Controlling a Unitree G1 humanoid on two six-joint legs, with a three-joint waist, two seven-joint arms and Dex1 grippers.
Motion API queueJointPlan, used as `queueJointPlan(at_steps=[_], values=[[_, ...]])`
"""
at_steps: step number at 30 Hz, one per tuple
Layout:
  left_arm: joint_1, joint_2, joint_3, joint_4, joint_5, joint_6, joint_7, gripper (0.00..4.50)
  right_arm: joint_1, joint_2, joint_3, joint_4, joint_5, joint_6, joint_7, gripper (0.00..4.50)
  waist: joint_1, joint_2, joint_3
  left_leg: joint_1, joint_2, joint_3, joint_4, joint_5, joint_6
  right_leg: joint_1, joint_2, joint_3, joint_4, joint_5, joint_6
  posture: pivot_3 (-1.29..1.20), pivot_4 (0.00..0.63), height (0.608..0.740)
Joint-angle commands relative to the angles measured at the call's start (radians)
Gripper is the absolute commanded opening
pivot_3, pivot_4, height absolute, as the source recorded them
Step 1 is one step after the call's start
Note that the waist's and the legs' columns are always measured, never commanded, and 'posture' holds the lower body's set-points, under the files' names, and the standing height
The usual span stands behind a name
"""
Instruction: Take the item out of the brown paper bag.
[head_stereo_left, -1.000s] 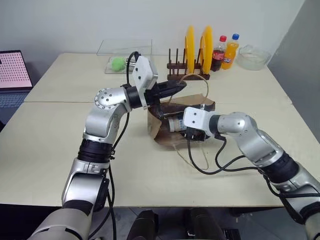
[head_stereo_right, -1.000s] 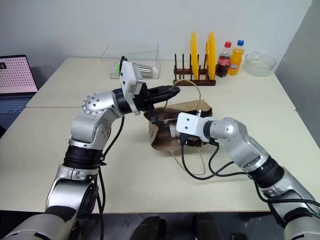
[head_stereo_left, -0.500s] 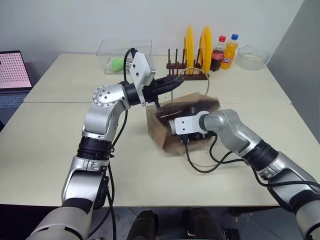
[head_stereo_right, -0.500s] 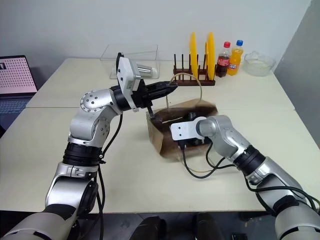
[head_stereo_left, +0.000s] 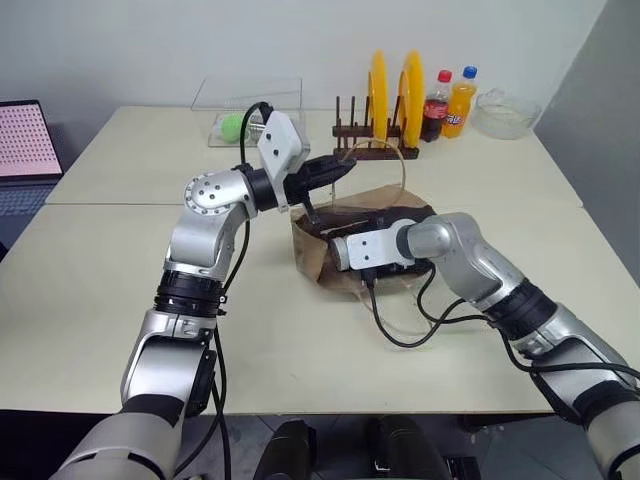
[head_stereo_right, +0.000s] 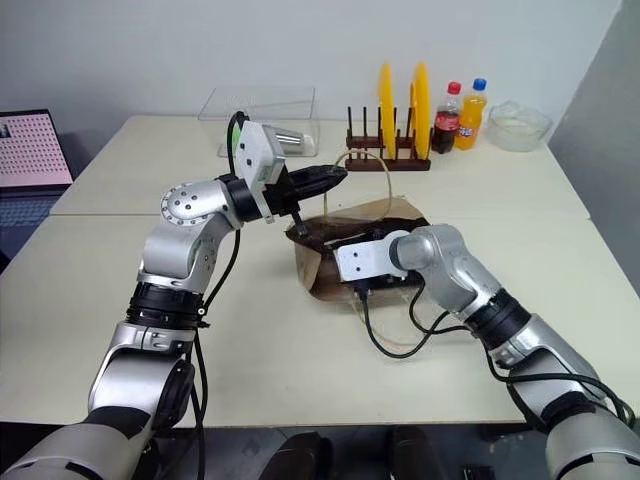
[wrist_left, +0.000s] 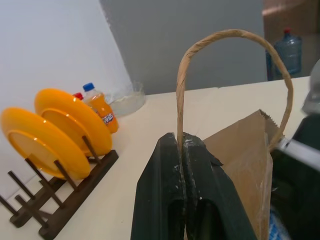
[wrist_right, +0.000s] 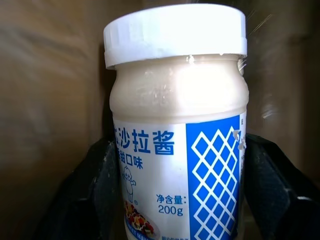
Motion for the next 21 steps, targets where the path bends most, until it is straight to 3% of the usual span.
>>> queueJointPlan(at_steps=[1,6,13,17,21], values=[[-0.046,0.003,0.006,0.016,0.024,-0.028,0.024,0.0,0.017,-0.022,-0.157,-0.178,0.15,-0.044,0.043,3.01,0.001,0.0,0.0,0.0,0.0,0.0,0.0,0.0,0.0,0.0,0.0,0.0,0.0,0.0,0.0,0.0,0.15,0.74],[-0.056,0.003,-0.002,0.047,0.045,-0.047,0.026,0.0,0.065,-0.034,-0.286,-0.241,0.313,-0.125,0.05,3.01,0.001,0.0,0.0,0.0,0.0,-0.001,0.0,-0.001,0.002,0.001,0.0,-0.001,0.0,0.0,0.0,0.0,0.15,0.74],[-0.057,0.003,-0.003,0.066,0.061,-0.065,0.029,0.0,0.041,-0.006,-0.516,-0.288,0.447,-0.147,-0.099,3.01,0.002,0.0,0.0,0.0,0.0,0.0,0.0,-0.001,0.002,0.0,0.0,0.0,0.0,0.0,0.0,0.0,0.15,0.74],[-0.05,0.005,-0.001,0.064,0.064,-0.066,0.032,0.0,0.035,-0.134,-0.624,-0.208,0.39,-0.144,-0.162,3.01,0.006,0.0,0.0,0.0,0.0,0.0,0.0,-0.001,0.002,0.001,-0.001,0.0,0.0,0.0,0.0,0.0,0.15,0.74],[-0.052,0.001,-0.003,0.072,0.066,-0.072,0.033,0.0,0.102,-0.297,-0.606,-0.005,0.273,-0.259,-0.187,3.01,0.013,0.0,0.0,0.0,-0.001,0.001,0.0,-0.001,0.002,0.002,-0.001,0.0,-0.001,0.0,0.0,0.0,0.15,0.74]])
